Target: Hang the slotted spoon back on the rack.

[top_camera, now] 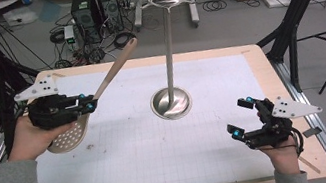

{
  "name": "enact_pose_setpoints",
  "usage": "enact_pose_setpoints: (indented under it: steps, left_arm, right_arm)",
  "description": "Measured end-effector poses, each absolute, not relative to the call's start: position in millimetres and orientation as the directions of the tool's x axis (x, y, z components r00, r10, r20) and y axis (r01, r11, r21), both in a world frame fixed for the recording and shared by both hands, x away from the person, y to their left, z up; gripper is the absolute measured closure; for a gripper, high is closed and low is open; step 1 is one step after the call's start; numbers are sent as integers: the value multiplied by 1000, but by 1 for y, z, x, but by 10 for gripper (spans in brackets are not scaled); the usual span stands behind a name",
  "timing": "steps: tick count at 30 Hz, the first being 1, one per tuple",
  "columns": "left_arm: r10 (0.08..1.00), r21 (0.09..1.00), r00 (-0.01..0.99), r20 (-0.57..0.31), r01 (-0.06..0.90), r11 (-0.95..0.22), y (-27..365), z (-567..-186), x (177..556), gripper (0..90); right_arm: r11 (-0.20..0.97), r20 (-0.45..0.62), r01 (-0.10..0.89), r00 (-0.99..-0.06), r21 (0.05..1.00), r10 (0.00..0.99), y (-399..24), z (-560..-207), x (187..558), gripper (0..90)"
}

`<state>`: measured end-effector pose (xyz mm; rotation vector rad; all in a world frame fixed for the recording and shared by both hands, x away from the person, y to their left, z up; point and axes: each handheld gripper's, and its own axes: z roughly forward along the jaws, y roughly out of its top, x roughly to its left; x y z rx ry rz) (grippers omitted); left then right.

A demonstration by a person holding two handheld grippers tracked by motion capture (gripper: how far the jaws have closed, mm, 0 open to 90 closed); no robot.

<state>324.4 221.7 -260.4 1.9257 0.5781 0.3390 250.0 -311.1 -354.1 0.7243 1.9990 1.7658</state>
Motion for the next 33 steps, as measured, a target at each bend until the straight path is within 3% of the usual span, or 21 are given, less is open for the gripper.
enact_pose_setpoints:
  steps: [33]
  left_arm:
    - [514,934,858,15,171,-314,215,-232,330,776]
  right_arm:
    - [64,73,140,-793,988,605,-315,-356,251,82]
